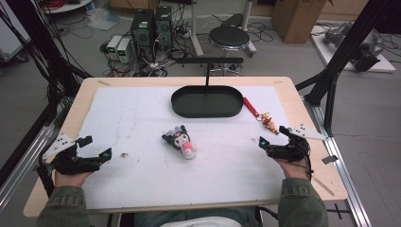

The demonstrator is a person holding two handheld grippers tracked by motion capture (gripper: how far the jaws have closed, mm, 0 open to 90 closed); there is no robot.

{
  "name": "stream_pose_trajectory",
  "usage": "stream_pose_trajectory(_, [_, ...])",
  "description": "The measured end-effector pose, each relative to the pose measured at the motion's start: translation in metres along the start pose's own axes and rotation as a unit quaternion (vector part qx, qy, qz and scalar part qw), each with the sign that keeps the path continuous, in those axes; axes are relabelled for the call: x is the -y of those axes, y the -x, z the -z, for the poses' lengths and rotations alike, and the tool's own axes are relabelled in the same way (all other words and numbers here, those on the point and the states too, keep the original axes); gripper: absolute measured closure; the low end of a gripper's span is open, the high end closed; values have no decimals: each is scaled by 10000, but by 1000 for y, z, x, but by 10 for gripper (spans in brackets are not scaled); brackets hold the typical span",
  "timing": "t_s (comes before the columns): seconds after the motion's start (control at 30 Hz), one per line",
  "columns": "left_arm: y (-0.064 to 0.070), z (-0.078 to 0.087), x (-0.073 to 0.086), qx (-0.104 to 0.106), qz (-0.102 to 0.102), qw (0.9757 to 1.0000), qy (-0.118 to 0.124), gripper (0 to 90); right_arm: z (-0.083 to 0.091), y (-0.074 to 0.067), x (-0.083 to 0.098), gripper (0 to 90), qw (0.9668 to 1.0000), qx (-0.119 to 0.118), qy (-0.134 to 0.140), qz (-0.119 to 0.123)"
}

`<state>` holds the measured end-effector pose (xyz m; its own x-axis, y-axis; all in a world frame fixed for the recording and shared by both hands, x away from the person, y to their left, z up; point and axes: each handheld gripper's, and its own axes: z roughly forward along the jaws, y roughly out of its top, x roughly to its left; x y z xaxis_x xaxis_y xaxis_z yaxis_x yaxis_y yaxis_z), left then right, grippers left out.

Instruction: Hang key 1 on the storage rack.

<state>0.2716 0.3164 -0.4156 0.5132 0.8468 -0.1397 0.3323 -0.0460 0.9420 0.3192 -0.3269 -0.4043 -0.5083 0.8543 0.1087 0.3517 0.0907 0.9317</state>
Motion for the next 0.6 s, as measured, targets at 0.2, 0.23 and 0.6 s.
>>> stream_pose_trajectory(0.2, [1,1,0,-14,8,10000,-20,18,0,0,0,5,9999,-40,43,96])
stream_pose_trajectory(0.23, [1,1,0,-14,8,10000,-20,18,0,-1,-1,5,9999,-53,46,116])
stream_pose_trajectory(0.6, [0,-1,1,-23,-25,10000,-82,18,-3,0,-3,5,9998,-28,-163,72])
